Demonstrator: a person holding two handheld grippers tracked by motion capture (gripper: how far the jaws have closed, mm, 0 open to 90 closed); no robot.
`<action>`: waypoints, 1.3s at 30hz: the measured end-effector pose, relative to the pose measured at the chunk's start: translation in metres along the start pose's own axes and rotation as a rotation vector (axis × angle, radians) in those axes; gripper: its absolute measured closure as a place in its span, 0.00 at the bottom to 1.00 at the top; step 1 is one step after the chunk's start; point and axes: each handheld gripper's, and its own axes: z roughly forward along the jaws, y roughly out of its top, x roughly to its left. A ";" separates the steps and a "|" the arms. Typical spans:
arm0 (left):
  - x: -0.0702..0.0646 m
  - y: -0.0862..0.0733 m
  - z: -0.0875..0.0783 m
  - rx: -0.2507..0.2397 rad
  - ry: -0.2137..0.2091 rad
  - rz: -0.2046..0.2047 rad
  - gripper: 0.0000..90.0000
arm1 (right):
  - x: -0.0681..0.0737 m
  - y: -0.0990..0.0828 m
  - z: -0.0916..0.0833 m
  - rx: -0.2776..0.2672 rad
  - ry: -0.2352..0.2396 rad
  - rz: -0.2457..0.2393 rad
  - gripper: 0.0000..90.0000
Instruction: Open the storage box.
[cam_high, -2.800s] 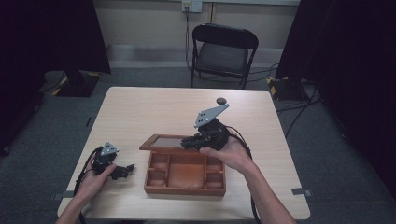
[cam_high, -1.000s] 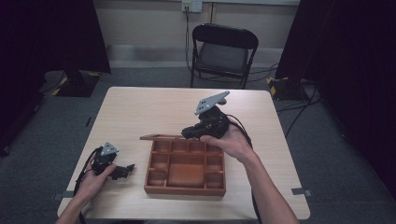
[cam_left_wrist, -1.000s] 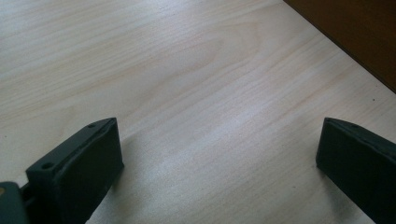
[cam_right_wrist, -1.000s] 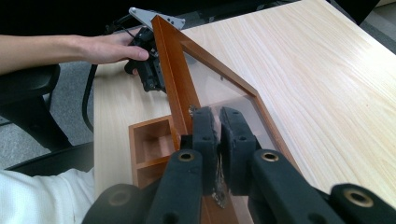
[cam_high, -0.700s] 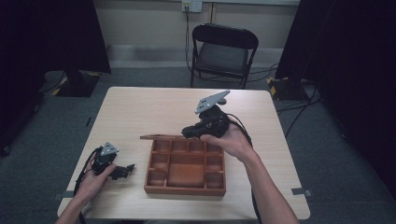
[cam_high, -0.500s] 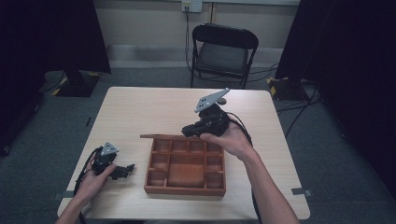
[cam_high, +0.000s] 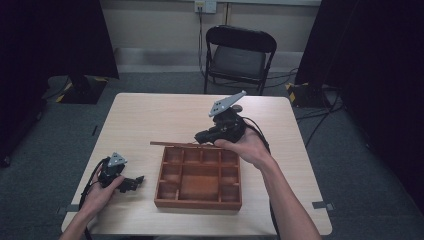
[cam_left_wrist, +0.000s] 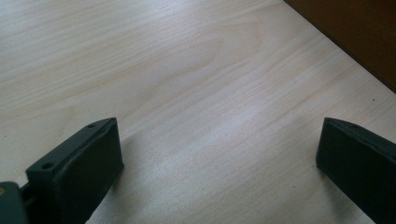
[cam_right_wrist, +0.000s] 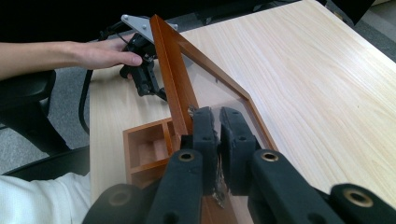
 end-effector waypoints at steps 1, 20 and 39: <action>0.000 0.000 0.000 0.000 0.000 0.000 0.00 | 0.000 0.000 0.000 0.001 0.000 -0.003 0.95; 0.000 0.000 0.000 0.000 0.001 0.000 0.00 | -0.006 0.004 -0.002 0.000 -0.003 0.004 0.95; 0.000 0.000 0.000 0.000 0.000 0.000 0.00 | -0.008 0.005 -0.002 -0.003 0.003 0.013 0.95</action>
